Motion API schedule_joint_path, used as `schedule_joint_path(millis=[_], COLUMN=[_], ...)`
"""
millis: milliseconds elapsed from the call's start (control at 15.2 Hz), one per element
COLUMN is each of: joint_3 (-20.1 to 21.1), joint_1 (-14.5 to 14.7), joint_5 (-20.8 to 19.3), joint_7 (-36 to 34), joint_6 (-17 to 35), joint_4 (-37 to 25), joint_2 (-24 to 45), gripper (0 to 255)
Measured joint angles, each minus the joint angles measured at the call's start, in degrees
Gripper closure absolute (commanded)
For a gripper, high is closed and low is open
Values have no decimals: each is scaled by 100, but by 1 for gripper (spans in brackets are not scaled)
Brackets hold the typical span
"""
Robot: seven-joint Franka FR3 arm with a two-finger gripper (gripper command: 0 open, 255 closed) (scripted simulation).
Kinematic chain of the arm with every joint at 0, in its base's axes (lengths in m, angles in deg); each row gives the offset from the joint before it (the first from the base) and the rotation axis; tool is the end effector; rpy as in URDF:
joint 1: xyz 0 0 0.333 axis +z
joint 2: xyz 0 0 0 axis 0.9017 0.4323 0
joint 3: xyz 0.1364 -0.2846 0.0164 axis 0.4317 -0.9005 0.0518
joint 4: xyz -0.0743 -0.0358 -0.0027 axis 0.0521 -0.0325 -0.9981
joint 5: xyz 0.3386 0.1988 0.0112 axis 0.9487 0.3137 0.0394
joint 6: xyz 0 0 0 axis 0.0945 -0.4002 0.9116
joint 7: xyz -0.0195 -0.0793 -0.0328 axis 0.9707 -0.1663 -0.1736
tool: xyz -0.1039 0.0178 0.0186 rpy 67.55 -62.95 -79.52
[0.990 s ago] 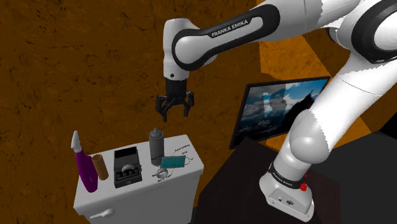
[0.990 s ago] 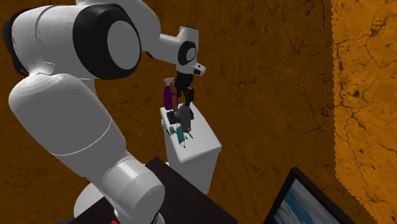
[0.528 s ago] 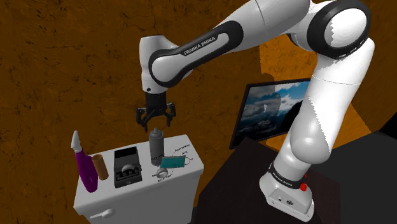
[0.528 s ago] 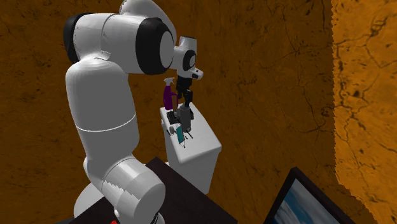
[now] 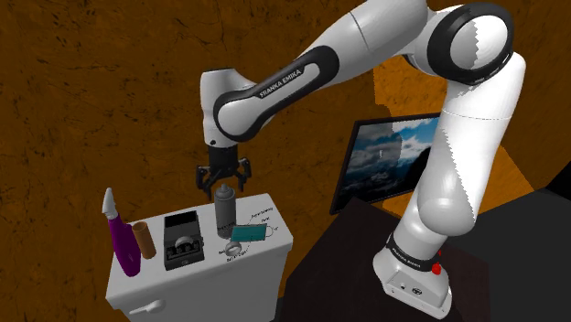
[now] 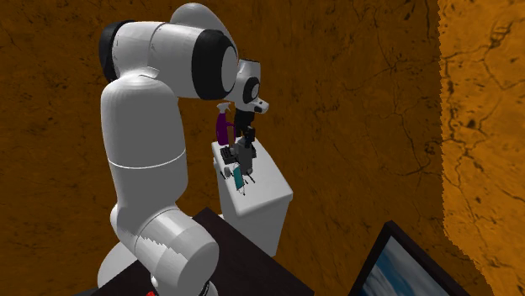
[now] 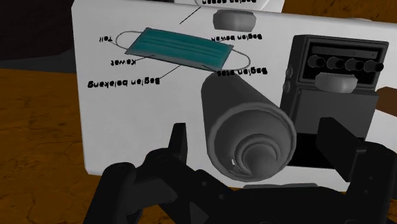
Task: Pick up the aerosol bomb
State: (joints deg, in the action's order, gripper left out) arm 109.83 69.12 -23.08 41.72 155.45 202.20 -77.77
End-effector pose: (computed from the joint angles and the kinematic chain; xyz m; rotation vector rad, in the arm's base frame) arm 0.5049 0.2501 0.3486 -3.0262 0.5674 0.1741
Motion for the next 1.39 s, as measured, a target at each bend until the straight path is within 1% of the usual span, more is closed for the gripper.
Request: schedule_joint_path(millis=[66,792,1386], joint_3=[0,0,14], joint_1=[4,2,-33], joint_5=[-7,-4,108], joint_7=[-6,-4,29], joint_6=[17,10,-599], joint_4=[0,-3,-300], joint_2=[17,4,-321], gripper=[255,255,255])
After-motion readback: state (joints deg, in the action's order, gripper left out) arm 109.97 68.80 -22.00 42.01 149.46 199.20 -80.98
